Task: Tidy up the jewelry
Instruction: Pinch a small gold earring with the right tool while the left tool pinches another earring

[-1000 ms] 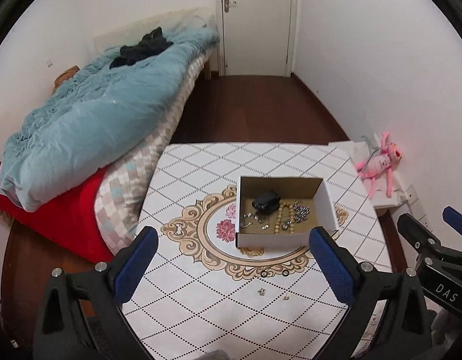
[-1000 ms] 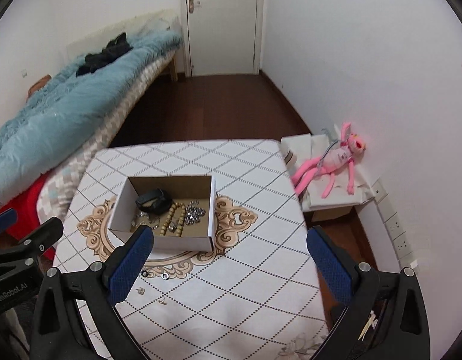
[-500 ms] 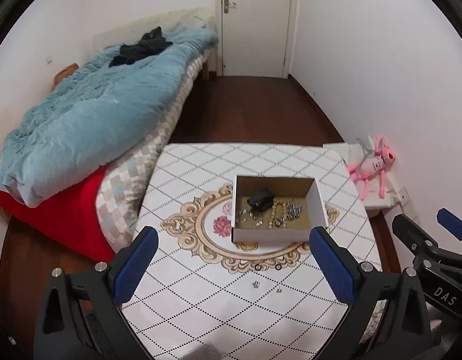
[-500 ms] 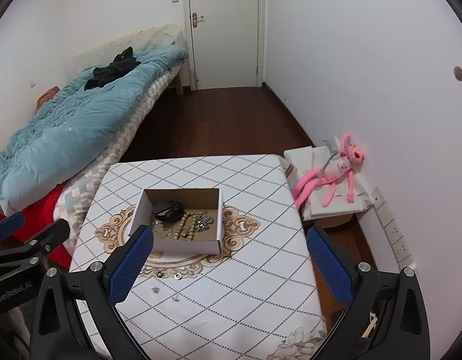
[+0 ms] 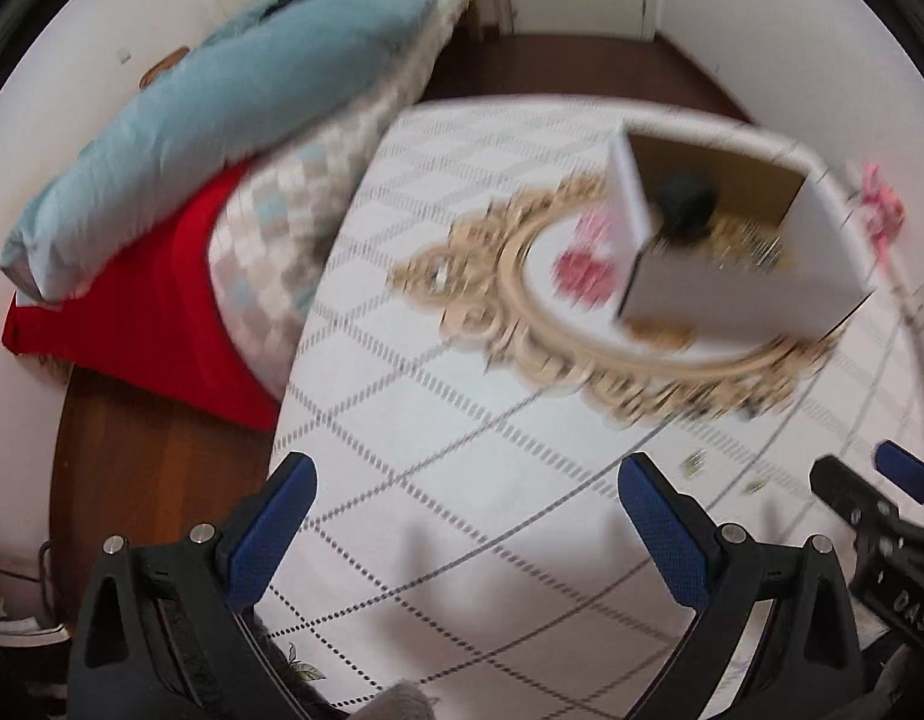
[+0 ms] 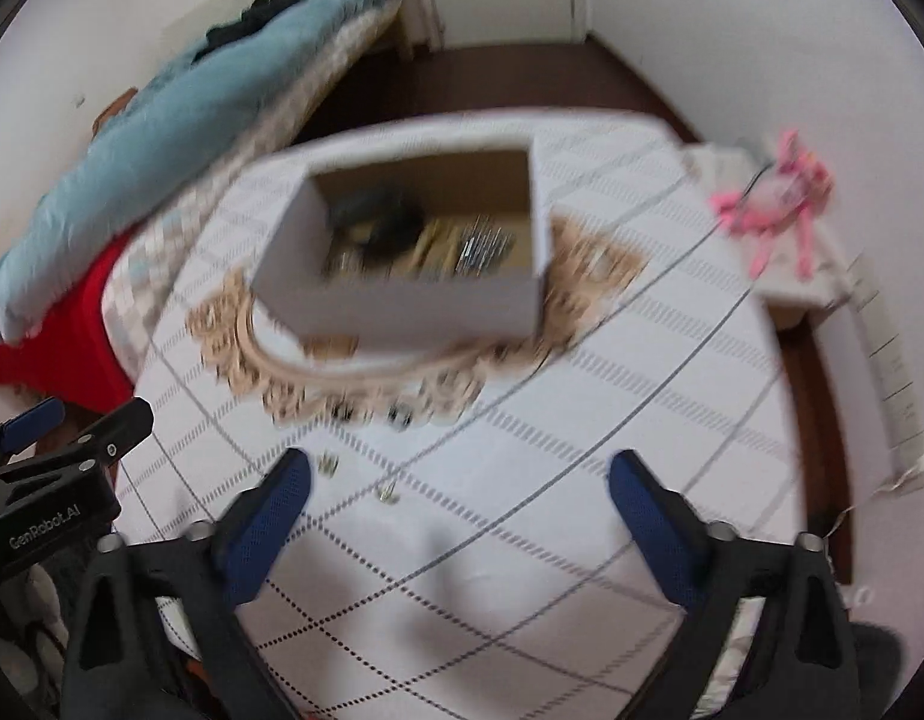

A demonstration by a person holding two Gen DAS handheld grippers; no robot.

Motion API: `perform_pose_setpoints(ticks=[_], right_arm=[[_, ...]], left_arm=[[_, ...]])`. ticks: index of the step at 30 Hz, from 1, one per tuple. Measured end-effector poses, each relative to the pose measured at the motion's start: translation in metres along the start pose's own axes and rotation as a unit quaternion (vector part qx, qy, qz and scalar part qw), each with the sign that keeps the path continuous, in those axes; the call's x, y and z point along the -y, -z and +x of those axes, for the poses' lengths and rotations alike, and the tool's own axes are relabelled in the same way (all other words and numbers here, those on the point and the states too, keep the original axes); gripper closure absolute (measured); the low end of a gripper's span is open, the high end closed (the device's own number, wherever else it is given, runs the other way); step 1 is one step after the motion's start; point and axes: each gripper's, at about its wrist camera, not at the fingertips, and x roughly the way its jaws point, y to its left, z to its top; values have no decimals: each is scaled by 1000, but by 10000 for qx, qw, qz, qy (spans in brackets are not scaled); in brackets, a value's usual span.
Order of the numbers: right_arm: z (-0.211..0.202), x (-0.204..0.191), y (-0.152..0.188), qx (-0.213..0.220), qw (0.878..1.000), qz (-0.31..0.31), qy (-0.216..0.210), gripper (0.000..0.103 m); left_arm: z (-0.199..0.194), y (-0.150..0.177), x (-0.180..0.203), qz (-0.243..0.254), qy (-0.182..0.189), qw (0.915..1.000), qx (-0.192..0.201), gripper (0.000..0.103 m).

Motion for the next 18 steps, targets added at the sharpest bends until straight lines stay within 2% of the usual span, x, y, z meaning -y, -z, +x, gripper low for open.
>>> perform_pose_setpoints(ticks=[3, 7, 10, 12, 14, 18], right_arm=[[31, -7, 13, -221, 9995, 63, -199, 44], [46, -19, 20, -219, 9993, 25, -314, 50], [51, -30, 21, -191, 9992, -102, -325, 63], [54, -39, 23, -149, 9994, -281, -118, 83], [54, -41, 23, -141, 9993, -322, -117, 95], [45, -26, 23, -4, 9998, -79, -156, 95]], left_arm=[[20, 11, -5, 24, -84, 9997, -237, 0], [32, 19, -9, 30, -144, 9991, -389, 0], [36, 21, -10, 31, -133, 9989, -440, 0], [36, 21, -8, 55, -128, 9990, -429, 0], [37, 19, -6, 65, -75, 9990, -426, 0], [34, 16, 9, 122, 199, 9992, -337, 1]])
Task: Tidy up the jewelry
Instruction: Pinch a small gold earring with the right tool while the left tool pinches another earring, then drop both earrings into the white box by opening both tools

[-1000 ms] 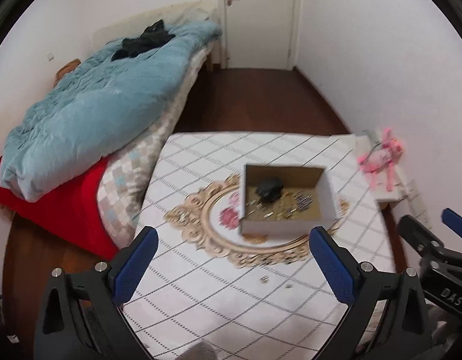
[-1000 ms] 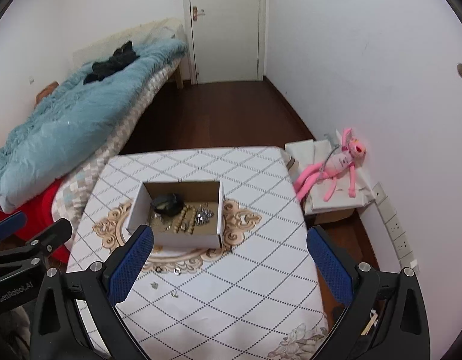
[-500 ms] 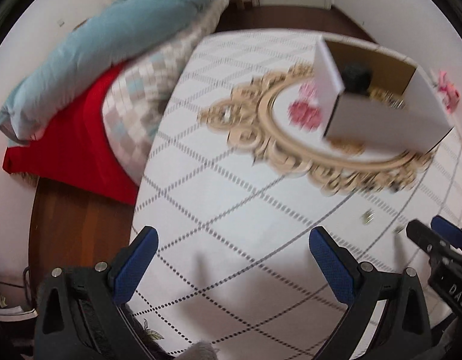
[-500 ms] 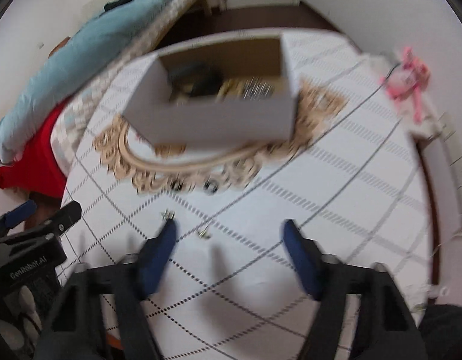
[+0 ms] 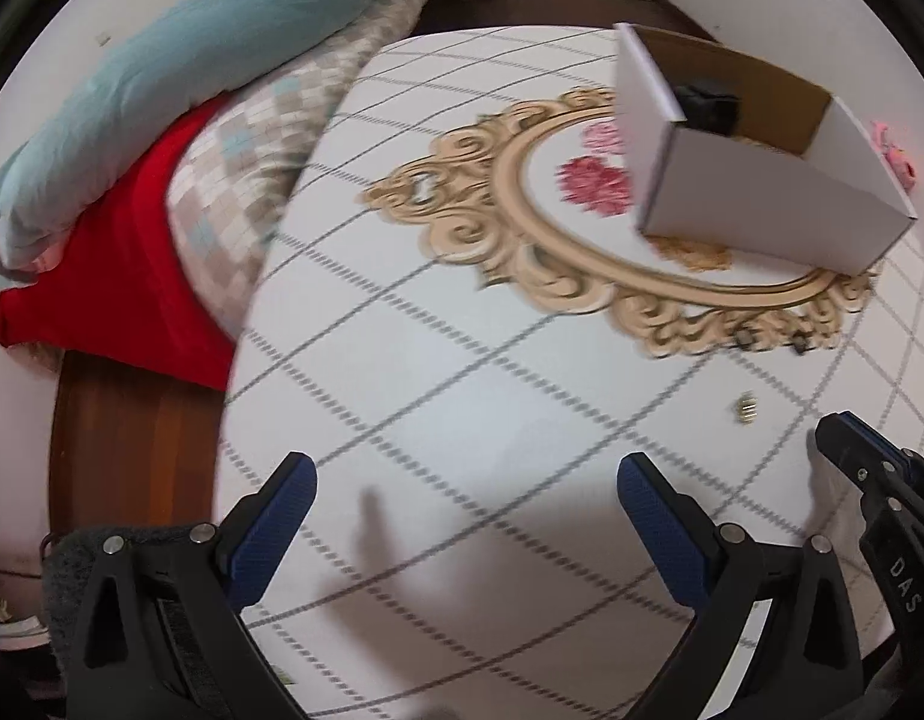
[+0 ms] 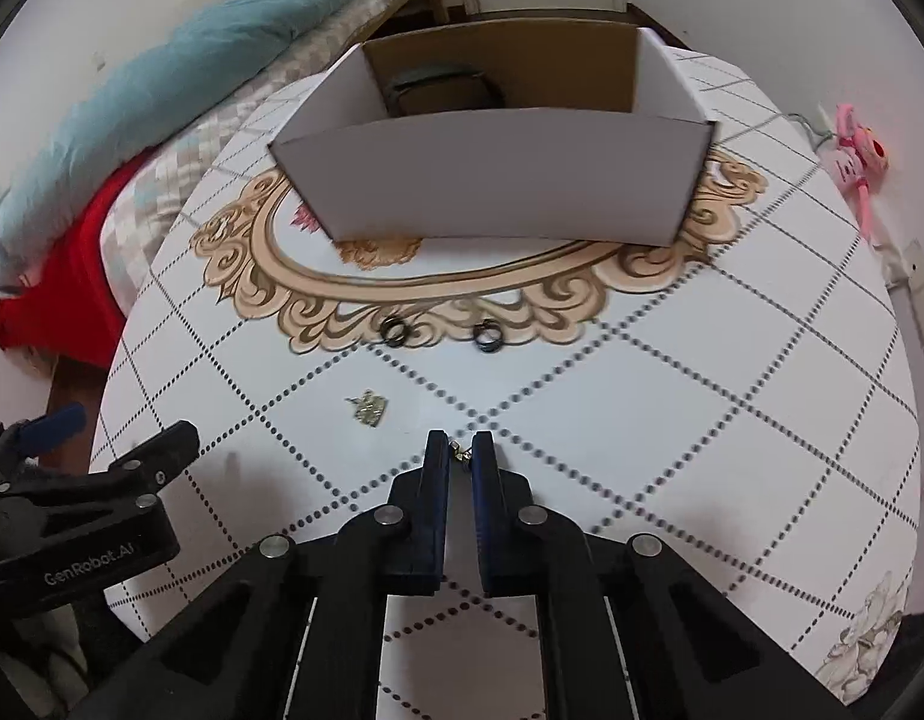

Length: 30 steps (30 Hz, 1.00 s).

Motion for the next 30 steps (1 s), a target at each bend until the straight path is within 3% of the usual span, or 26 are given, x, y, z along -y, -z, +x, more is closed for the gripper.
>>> perform_pose_setpoints(ticks=[6, 9, 12, 14, 16, 17, 18, 30], right_arm=[[-23, 39, -7, 239, 9985, 481, 145, 95], [-28, 59, -9, 279, 9970, 684, 237, 95], [-32, 74, -10, 310, 9956, 829, 303, 95], [-34, 79, -9, 322, 9950, 901, 304, 95], [-36, 83, -9, 343, 9946, 933, 311, 95], [-37, 83, -8, 349, 9945, 941, 306, 95], [-37, 84, -8, 352, 9944, 949, 299, 95], [-50, 76, -16, 520, 9943, 914, 168, 95]], left_arm=[[-3, -5, 47, 342, 720, 9967, 180, 3], [1, -6, 71, 593, 864, 9944, 152, 15], [7, -6, 88, 804, 859, 9930, 111, 32], [7, -7, 91, 902, 930, 9914, 203, 56], [5, -7, 95, 1003, 944, 9902, 243, 70], [3, -7, 98, 1056, 970, 9893, 256, 86], [3, -7, 100, 1103, 980, 9887, 252, 90], [-12, -14, 98, 1061, 1196, 9866, 330, 98]])
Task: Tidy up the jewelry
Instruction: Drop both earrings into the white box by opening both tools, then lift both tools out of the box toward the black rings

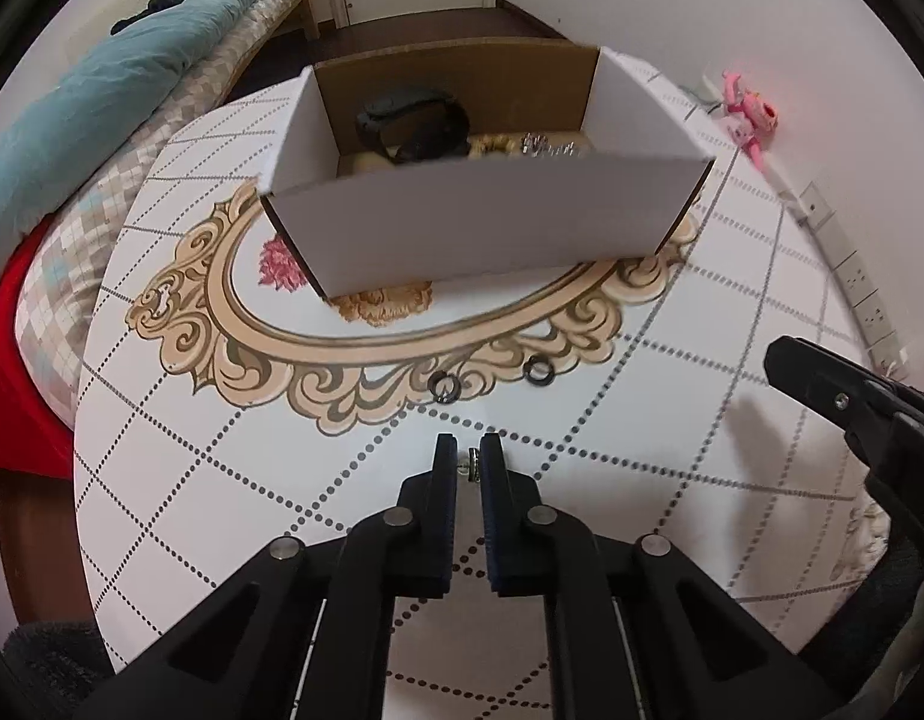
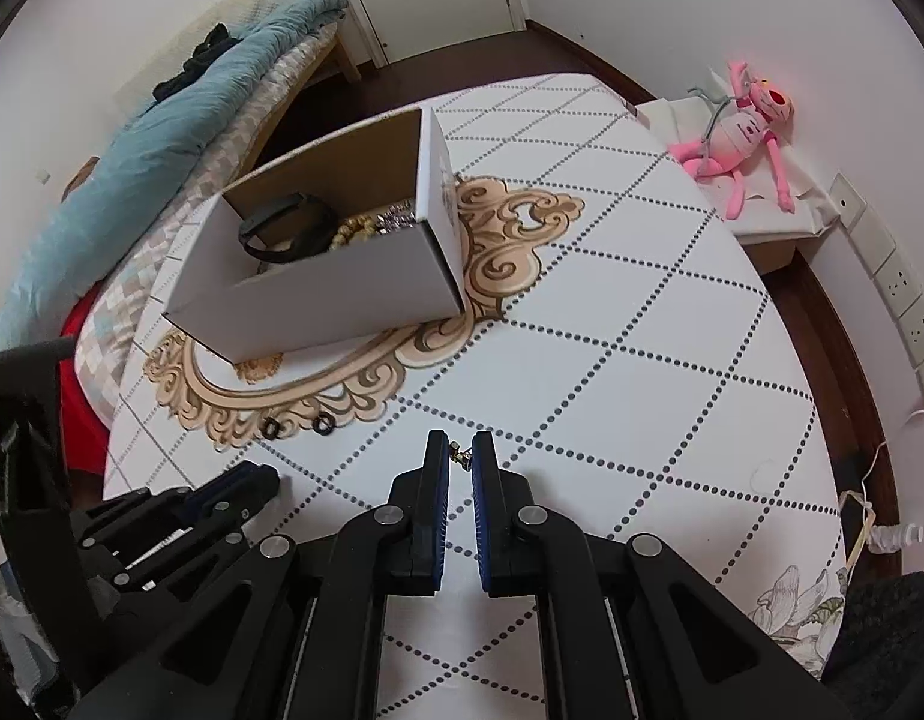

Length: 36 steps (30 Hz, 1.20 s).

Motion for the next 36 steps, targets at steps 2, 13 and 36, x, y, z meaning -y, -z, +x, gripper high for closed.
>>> perform_pose_setpoints(ticks=[2, 13, 36], right_arm=[[-7, -2, -4, 59, 10000, -2, -68, 95], [-25, -29, -83, 286, 9970, -303, -653, 95], [45, -48, -151, -749, 9885, -1160, 608, 15]], left_arm=[[-13, -6, -3, -80, 122, 9998, 100, 98], [-74, -97, -32, -370, 629, 9950, 686, 98], [-22, -141, -86, -794, -418, 9960, 45, 1]])
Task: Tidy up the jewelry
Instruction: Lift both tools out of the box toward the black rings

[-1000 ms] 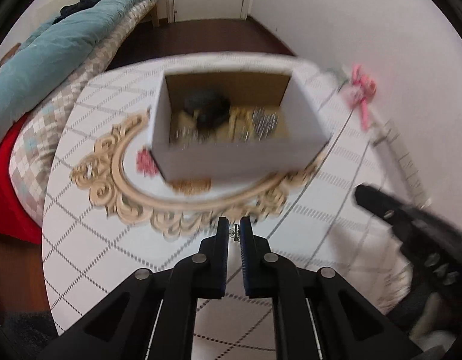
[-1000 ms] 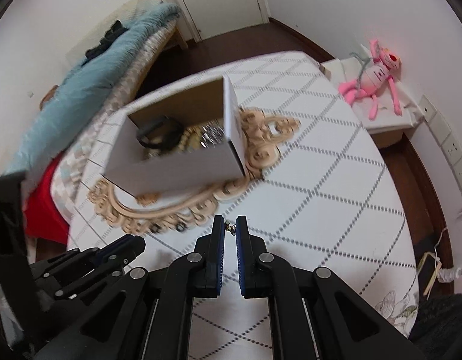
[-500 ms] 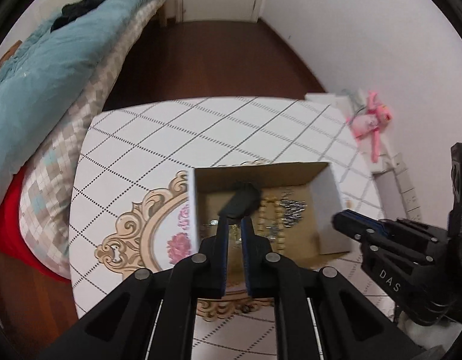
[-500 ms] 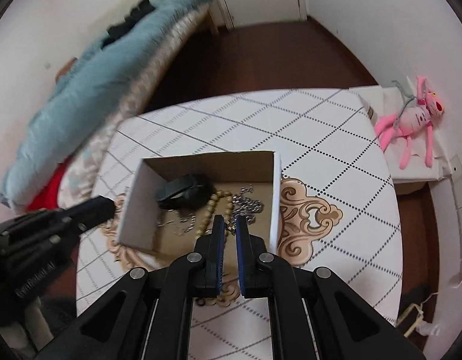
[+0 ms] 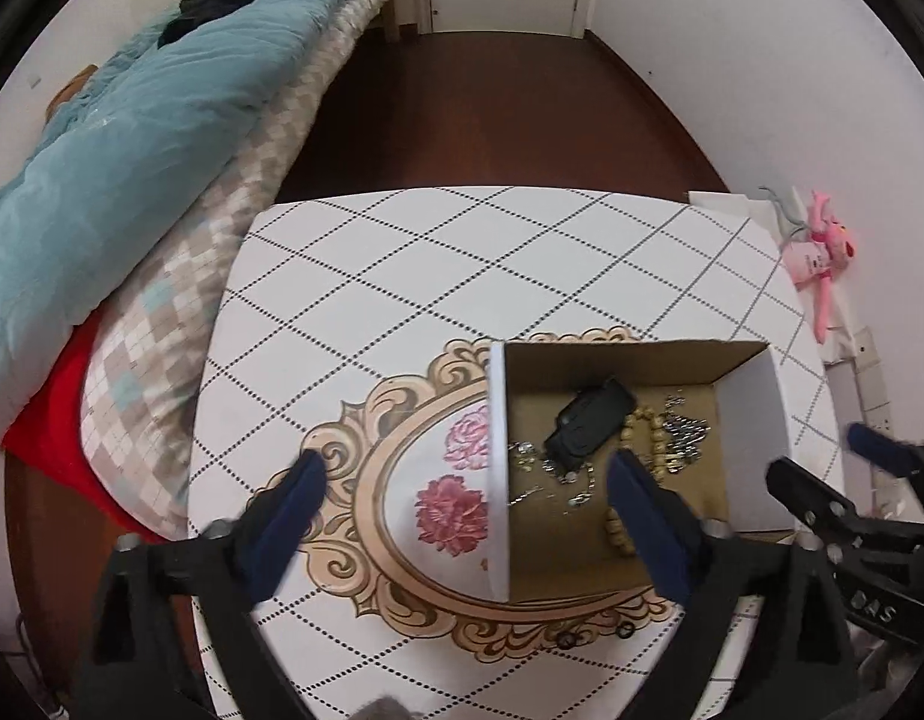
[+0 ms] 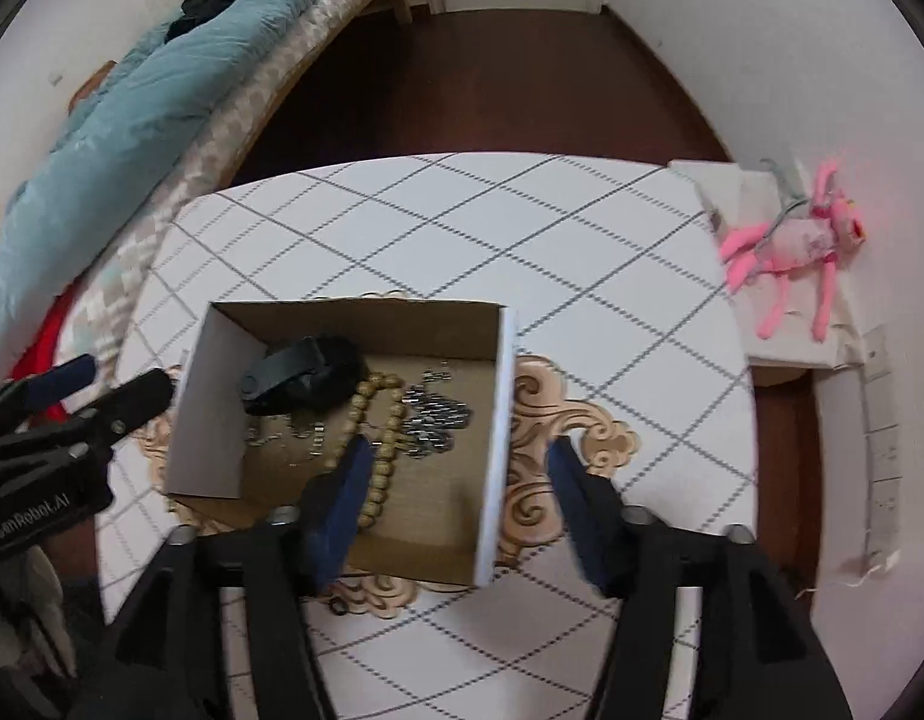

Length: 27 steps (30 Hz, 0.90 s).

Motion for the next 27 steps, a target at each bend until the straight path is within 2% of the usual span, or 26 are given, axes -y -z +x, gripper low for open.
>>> perform_pose_setpoints(ticks=[2, 8, 16, 20, 24, 27], right_arm=[[0, 1, 2, 9, 9999, 1, 159, 3], [-12, 0, 8, 282, 9985, 27, 459, 0], [-59, -6, 19, 831, 9959, 90, 360, 0], [-81, -12, 32, 1057, 9941, 135, 210, 0], [-85, -18, 54, 1045, 9944, 137, 120, 0], [-69, -25, 77, 884, 9960, 153, 38, 0]], left_arm=[[-1, 5, -1, -9, -81, 9999, 108, 0], [-13, 13, -3, -50, -151, 9994, 303, 0], [-56, 24, -8, -260, -45, 9969, 736, 0], [-72, 36, -9, -200, -124, 9958, 884, 0], [-77, 63, -12, -190, -251, 9954, 903, 0], [-63, 87, -16, -201, -382, 9965, 713, 0]])
